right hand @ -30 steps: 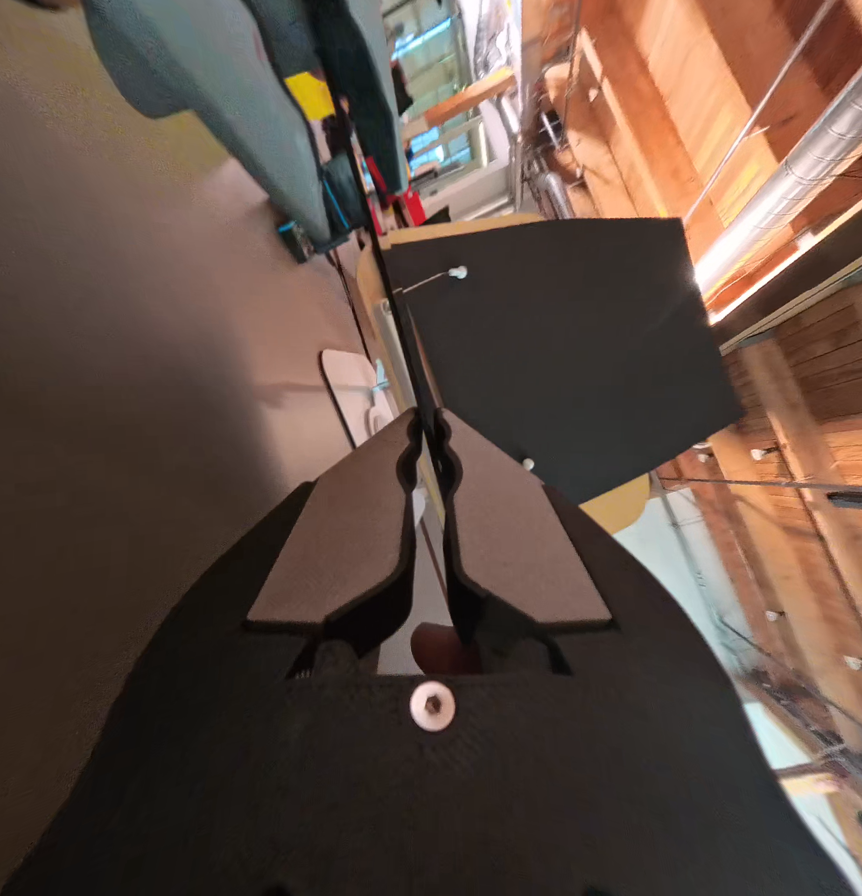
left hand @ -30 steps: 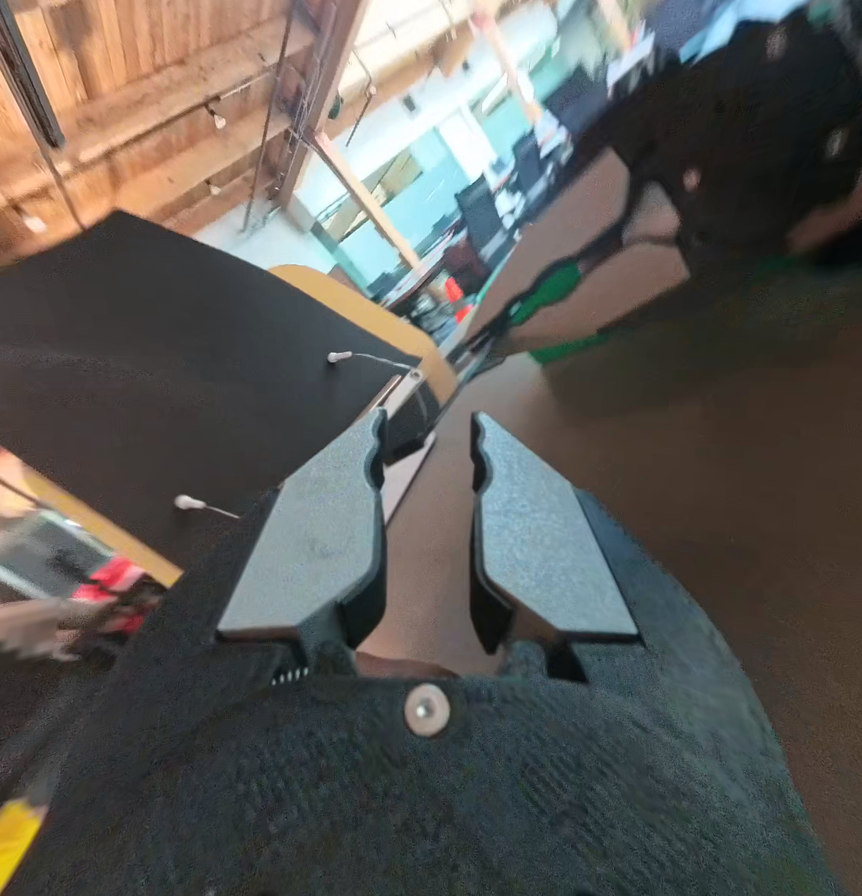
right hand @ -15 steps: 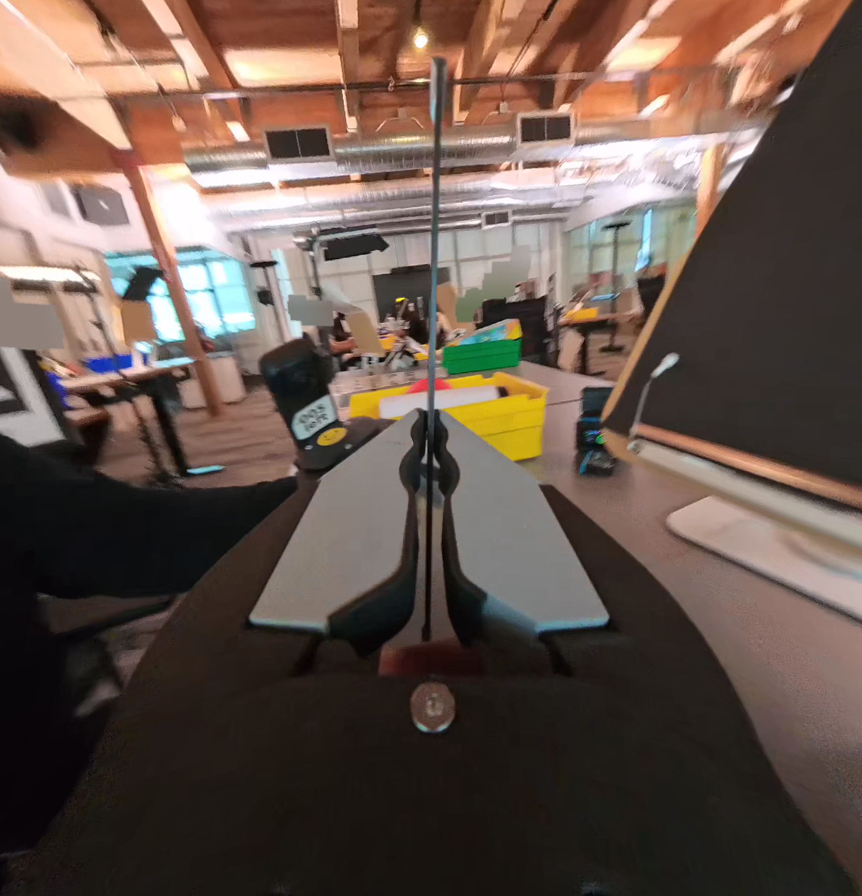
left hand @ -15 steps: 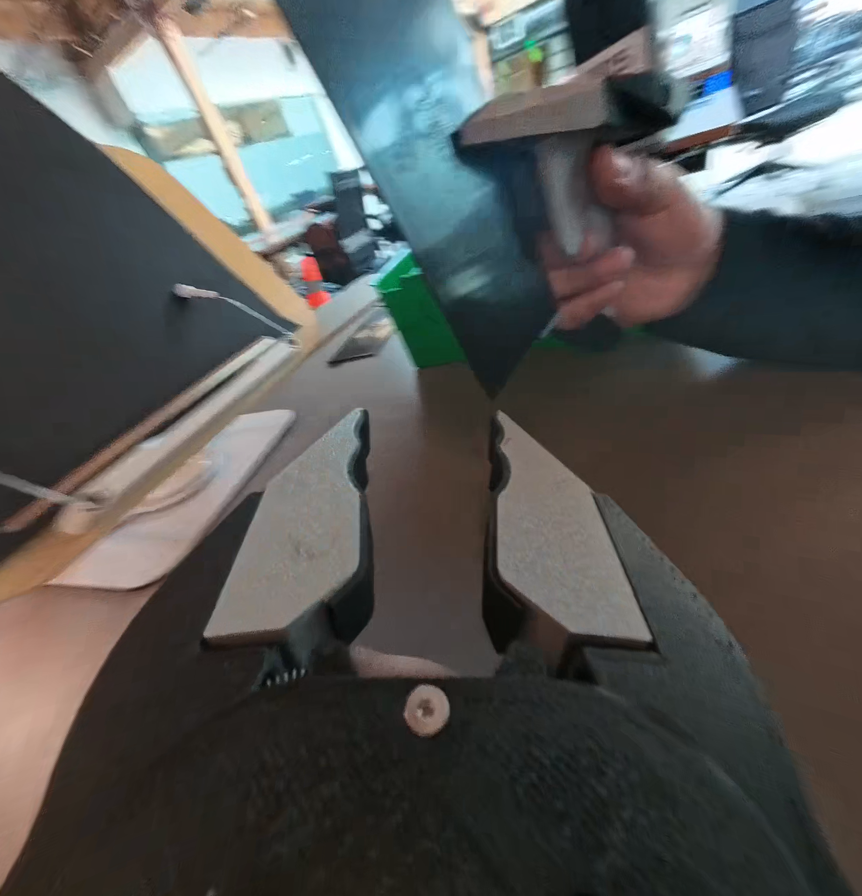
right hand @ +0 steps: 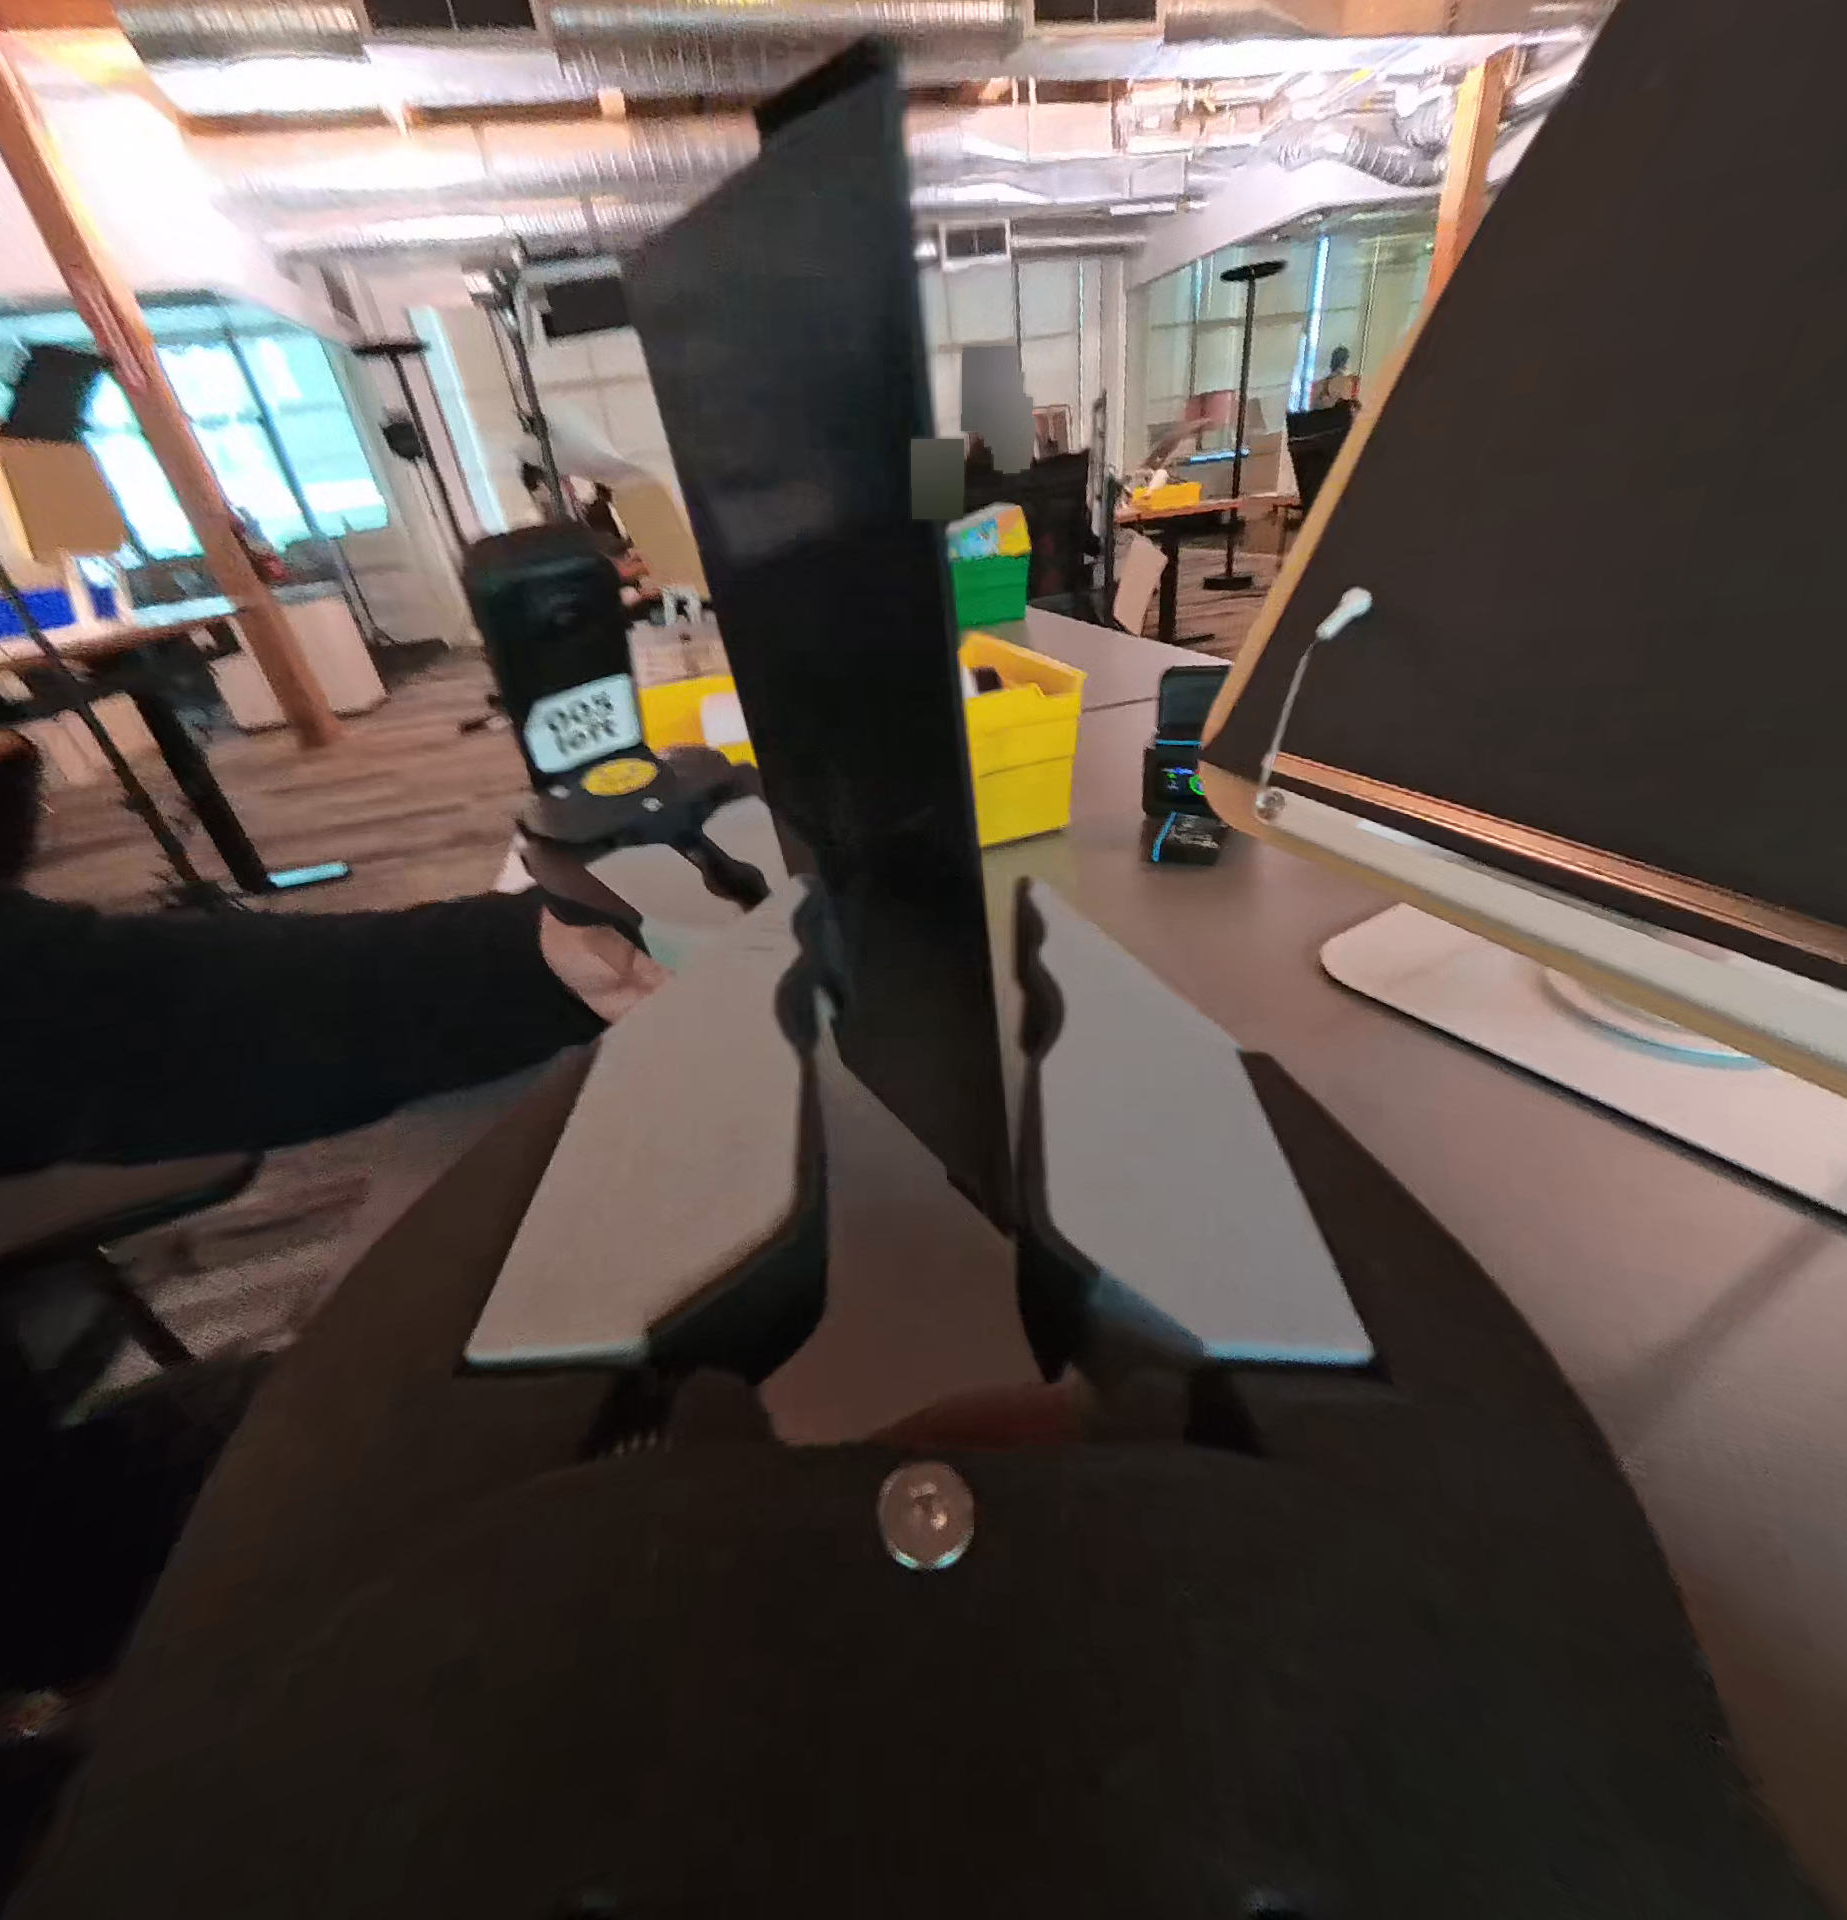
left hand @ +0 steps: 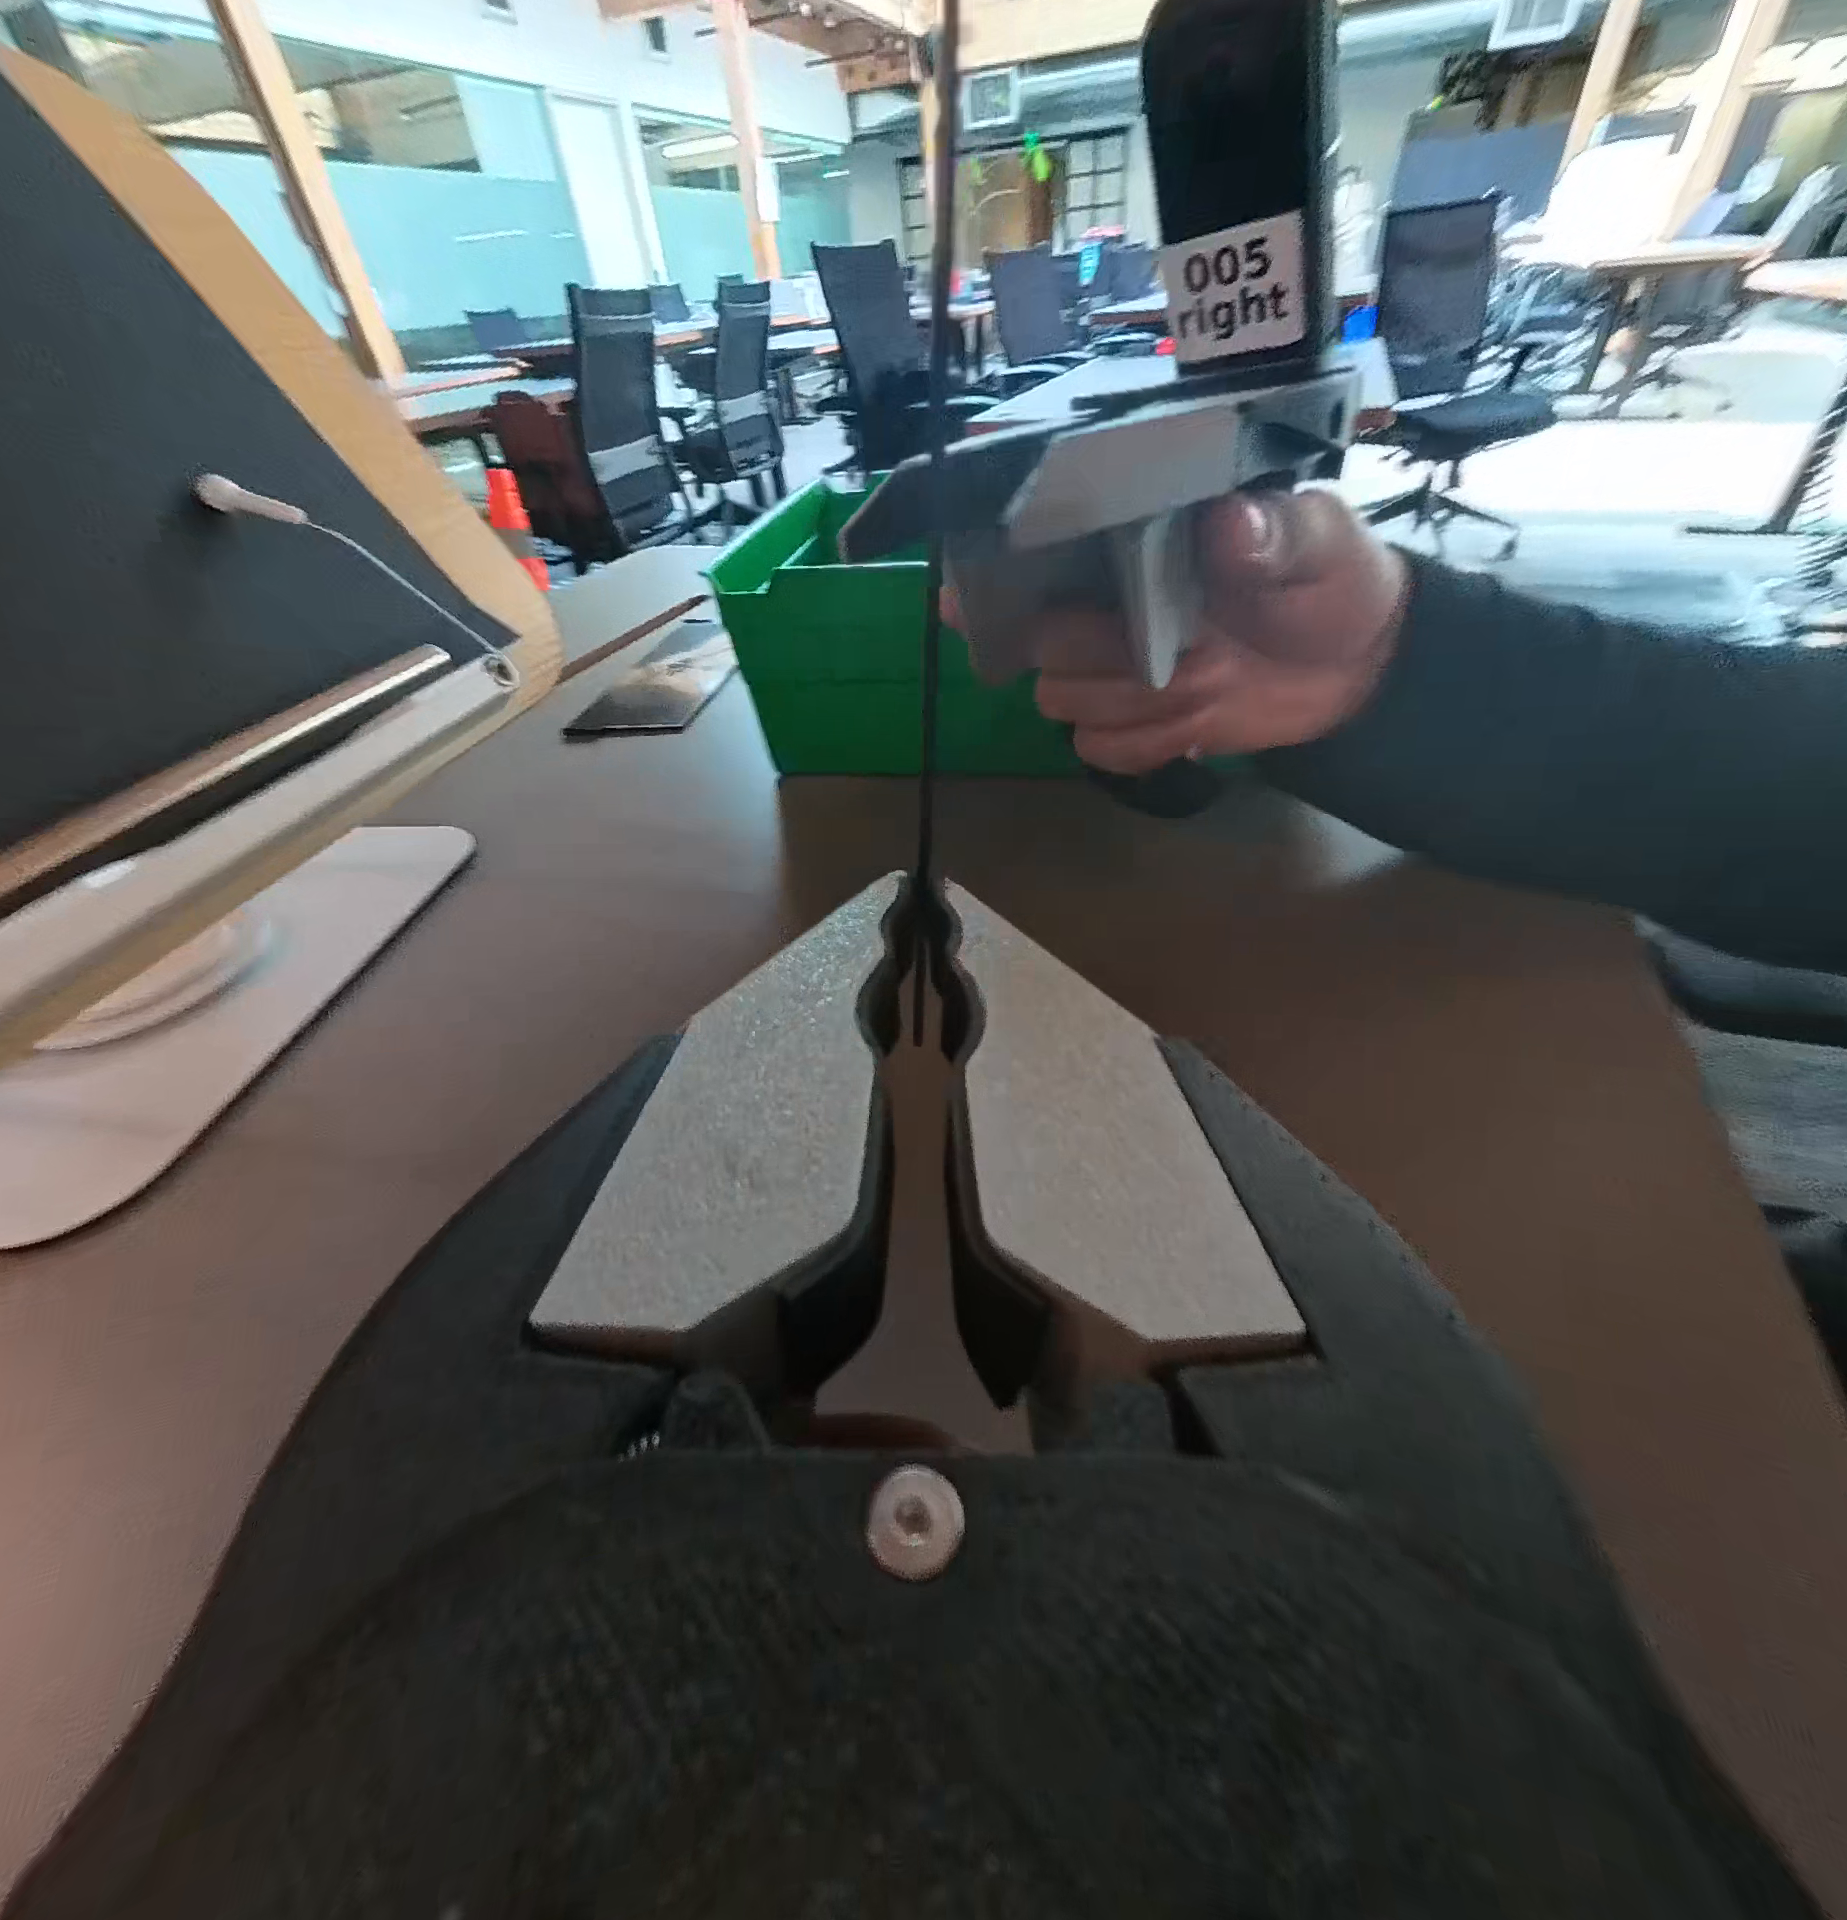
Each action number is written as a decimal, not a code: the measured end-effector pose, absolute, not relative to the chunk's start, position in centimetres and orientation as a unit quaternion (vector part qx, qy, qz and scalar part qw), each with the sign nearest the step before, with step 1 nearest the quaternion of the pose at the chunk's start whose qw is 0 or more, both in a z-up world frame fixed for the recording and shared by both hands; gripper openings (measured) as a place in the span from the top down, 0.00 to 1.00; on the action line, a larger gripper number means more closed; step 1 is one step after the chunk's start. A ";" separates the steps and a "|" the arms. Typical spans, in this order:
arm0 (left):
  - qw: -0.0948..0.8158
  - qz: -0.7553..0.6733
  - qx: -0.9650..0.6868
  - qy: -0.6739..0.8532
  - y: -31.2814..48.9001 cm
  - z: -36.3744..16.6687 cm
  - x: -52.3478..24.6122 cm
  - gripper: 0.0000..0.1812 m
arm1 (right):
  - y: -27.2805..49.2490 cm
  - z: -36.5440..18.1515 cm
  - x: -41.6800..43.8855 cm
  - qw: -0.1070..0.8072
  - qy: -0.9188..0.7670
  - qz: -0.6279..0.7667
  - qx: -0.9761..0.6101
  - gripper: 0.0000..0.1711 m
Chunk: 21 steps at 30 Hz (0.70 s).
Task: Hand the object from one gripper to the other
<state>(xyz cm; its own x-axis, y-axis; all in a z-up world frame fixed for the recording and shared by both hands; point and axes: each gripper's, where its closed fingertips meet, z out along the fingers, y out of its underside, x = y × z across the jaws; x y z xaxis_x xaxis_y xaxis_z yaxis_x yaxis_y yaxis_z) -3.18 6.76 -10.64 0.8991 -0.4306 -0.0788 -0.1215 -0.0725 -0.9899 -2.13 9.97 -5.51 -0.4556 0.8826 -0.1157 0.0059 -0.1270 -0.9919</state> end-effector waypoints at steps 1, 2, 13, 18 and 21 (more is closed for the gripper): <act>0.657 -0.101 -0.722 0.194 6.8 -10.6 -3.3 1.00 | 10.2 -5.9 -2.3 0.353 -0.573 0.624 -0.397 0.73; 0.658 -0.091 -0.720 0.201 6.7 -10.5 -3.3 1.00 | 10.6 -6.1 -2.5 0.368 -0.576 0.607 -0.405 0.68; 0.570 0.468 -0.600 0.310 7.2 -8.9 -7.1 1.00 | 10.2 -7.7 -4.9 0.369 -0.555 0.588 -0.458 0.46; 0.549 0.538 -0.520 0.371 7.4 -8.7 -4.0 1.00 | 12.3 -6.4 -4.8 0.337 -0.449 0.662 -0.497 0.86; 0.544 0.551 -0.502 0.385 7.7 -8.8 -3.2 1.00 | 12.9 -6.1 -4.1 0.282 -0.412 0.710 -0.497 0.93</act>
